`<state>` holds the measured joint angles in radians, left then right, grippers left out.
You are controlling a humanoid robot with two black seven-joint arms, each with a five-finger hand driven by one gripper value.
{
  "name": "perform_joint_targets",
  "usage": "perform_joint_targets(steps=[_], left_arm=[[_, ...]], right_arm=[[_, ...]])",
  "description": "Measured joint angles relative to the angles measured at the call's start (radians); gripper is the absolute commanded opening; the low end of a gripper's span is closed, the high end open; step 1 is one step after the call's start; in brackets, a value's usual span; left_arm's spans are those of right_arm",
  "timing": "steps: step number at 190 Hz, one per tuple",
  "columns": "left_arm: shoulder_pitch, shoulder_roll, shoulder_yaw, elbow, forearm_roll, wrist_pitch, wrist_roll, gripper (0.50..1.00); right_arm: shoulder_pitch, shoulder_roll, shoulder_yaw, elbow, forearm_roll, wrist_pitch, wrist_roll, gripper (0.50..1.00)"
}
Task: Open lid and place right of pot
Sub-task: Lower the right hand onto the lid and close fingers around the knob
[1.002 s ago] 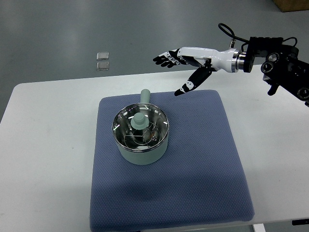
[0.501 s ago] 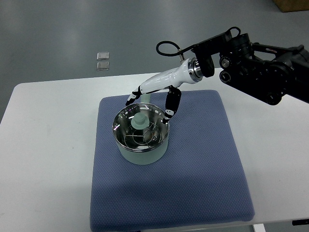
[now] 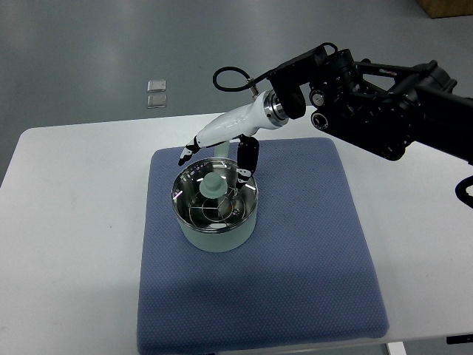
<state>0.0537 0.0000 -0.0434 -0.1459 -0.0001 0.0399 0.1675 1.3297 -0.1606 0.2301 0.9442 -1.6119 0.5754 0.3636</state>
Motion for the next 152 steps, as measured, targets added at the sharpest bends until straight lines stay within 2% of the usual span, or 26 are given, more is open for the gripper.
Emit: perform_joint_targets(steps=[39,88,97,152], left_arm=[[0.000,0.000,0.000,0.000,0.000,0.000,0.000,1.000],[0.000,0.000,0.000,0.000,0.000,0.000,0.000,1.000],[0.000,0.000,0.000,0.000,0.000,0.000,0.000,1.000],[0.000,0.000,0.000,0.000,0.000,0.000,0.000,1.000]], right_arm=[[-0.016,0.007,0.000,-0.003,0.000,-0.025,0.000,0.913],[-0.024,0.009,0.005,-0.007,0.000,-0.045,0.000,0.860],[-0.024,0.009,0.006,-0.007,0.000,-0.045,0.000,0.838],[-0.038,0.010,0.009,-0.004,0.000,-0.043,0.000,0.819]])
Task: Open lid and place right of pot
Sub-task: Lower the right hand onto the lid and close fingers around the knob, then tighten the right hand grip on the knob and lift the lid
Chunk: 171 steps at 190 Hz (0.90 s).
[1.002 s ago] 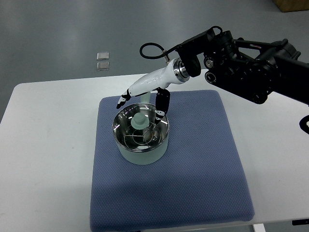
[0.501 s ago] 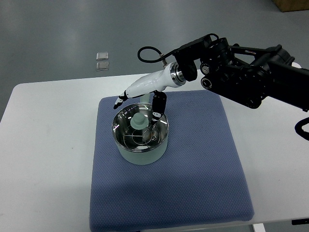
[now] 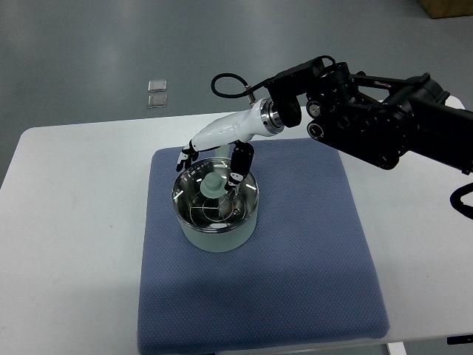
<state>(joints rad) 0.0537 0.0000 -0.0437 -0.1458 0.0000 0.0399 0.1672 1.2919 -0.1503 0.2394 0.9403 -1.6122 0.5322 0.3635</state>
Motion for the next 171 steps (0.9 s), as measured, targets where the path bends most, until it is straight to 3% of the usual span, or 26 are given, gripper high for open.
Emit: perform_joint_targets(steps=[30,103,171], left_arm=[[0.000,0.000,0.000,0.000,0.000,0.000,0.000,1.000],[0.000,0.000,0.000,0.000,0.000,0.000,0.000,1.000],[0.000,0.000,0.000,0.000,0.000,0.000,0.000,1.000]], right_arm=[[-0.010,-0.002,0.004,0.000,0.000,-0.001,0.000,0.760],[-0.038,-0.004,0.012,0.000,0.000,-0.010,0.002,0.717],[-0.049,-0.001,0.014,0.000,0.000,-0.020,0.004,0.596]])
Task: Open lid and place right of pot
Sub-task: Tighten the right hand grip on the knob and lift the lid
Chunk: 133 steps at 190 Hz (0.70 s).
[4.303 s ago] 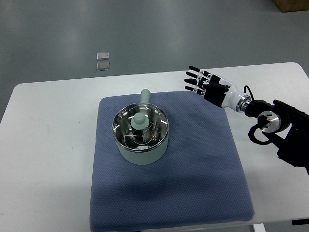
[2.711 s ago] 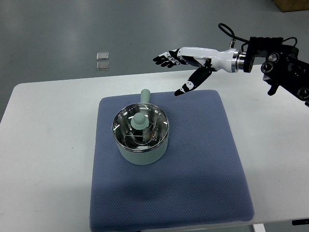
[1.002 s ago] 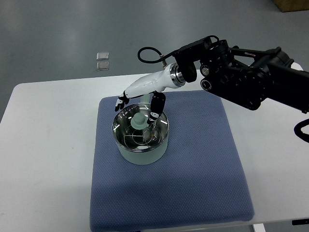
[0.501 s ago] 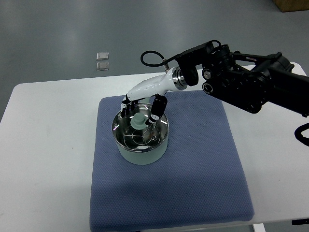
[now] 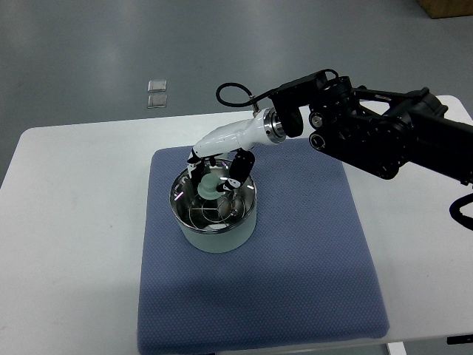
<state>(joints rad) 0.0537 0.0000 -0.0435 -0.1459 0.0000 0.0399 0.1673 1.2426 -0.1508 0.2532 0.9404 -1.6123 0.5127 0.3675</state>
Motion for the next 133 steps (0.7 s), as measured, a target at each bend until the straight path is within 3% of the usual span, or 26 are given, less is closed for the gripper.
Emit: perform_joint_targets(steps=[20,60,133], left_arm=[[0.000,0.000,0.000,0.000,0.000,0.000,0.000,1.000],[0.000,0.000,0.000,0.000,0.000,0.000,0.000,1.000],[0.000,0.000,0.000,0.000,0.000,0.000,0.001,1.000]], right_arm=[[0.000,-0.002,0.000,0.000,0.000,0.000,0.001,0.547],[0.000,-0.005,0.000,0.000,0.001,0.000,0.006,0.500],[0.000,-0.008,0.010,0.000,0.005,0.000,0.010,0.500]])
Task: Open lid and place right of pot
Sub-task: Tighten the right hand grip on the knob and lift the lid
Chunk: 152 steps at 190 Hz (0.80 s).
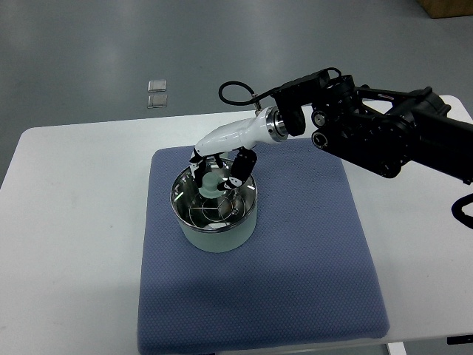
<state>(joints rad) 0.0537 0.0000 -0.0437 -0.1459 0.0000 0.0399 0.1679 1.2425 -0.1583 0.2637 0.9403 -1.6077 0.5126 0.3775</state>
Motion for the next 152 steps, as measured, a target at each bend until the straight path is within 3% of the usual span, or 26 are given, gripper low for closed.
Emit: perform_joint_targets(steps=[152], left_arm=[[0.000,0.000,0.001,0.000,0.000,0.000,-0.001,1.000]], right_arm=[[-0.014,-0.015,0.067,0.002,0.015,0.004,0.007,0.500]])
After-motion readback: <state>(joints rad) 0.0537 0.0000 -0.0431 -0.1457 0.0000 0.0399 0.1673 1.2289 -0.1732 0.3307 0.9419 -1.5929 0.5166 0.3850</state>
